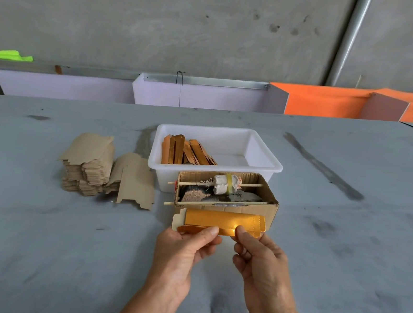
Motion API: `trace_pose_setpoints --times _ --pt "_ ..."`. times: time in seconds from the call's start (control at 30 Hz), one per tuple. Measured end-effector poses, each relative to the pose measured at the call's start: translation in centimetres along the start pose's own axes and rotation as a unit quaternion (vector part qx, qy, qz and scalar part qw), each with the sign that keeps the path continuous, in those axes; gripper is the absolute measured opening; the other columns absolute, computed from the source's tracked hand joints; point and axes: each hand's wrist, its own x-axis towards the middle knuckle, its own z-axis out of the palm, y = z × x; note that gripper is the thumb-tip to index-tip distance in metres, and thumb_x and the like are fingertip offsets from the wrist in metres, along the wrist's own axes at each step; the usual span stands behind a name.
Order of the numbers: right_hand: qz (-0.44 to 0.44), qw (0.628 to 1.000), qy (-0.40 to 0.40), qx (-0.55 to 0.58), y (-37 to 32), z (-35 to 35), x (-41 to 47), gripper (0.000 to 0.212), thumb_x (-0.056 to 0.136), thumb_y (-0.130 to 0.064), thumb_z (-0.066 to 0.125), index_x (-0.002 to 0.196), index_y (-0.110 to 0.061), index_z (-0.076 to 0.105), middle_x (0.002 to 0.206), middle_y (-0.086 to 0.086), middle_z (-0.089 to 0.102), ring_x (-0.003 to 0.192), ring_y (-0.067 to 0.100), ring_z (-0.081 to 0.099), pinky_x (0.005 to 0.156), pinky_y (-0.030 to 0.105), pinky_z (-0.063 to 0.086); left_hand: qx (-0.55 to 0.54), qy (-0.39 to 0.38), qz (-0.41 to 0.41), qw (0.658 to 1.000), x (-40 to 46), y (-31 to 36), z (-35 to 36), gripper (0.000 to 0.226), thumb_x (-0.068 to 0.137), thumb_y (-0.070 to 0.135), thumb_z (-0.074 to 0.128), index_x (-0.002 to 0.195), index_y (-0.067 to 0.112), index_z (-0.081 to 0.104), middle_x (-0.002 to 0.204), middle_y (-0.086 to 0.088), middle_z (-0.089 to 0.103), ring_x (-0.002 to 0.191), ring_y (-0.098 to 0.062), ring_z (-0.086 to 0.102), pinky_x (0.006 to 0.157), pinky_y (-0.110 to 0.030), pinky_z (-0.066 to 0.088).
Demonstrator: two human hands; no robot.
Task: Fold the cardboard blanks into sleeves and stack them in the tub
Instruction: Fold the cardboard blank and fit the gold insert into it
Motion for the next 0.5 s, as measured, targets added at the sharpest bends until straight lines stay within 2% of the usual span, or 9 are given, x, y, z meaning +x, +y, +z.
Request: trace_pose_setpoints --times 0.13,0.37,0.43,0.5 --pt "0.003 1.000 0.001 -0.018 0.0 0.5 0.0 0.010 0.083 -0.009 0.067 0.074 -0.010 0.065 0.057 0.000 0.059 0.055 0.010 0.051 0.053 0.024 0.042 -0.043 -0.004 -0.004 0.999 0.2 0.1 0.2 0.032 0.057 0.002 0.072 0.087 -0.001 0.066 0.076 -0.017 0.072 0.061 -0.025 0.070 0.051 -0.026 0.054" --pt "-0.005 0.998 -0.002 -0.056 0.0 1.1 0.5 0.008 0.081 -0.014 0.070 0.074 -0.011 0.067 0.056 -0.002 0.061 0.061 0.011 0.054 0.059 0.027 0.042 -0.044 0.033 0.040 0.998 0.8 0.0 -0.1 0.025 0.063 -0.001 0.073 0.087 0.000 0.067 0.074 -0.017 0.072 0.060 -0.024 0.070 0.049 -0.025 0.054" --pt "-0.031 0.995 0.002 -0.091 -0.3 1.1 0.9 0.010 0.081 -0.016 0.071 0.072 -0.012 0.067 0.058 -0.002 0.063 0.057 0.007 0.056 0.057 0.025 0.042 -0.047 0.039 0.049 0.997 1.2 0.0 -0.3 0.022 0.064 -0.003 0.072 0.085 0.001 0.066 0.072 -0.017 0.072 0.059 -0.024 0.070 0.049 -0.024 0.054" --pt "-0.113 0.983 0.041 -0.140 -1.1 0.8 1.5 0.009 0.081 -0.020 0.072 0.075 -0.015 0.068 0.062 -0.005 0.066 0.057 0.004 0.057 0.056 0.021 0.042 -0.051 0.044 0.057 0.996 1.6 0.0 -0.7 0.021 0.062 -0.002 0.072 0.082 0.001 0.066 0.070 -0.016 0.072 0.058 -0.024 0.070 0.049 -0.025 0.054"
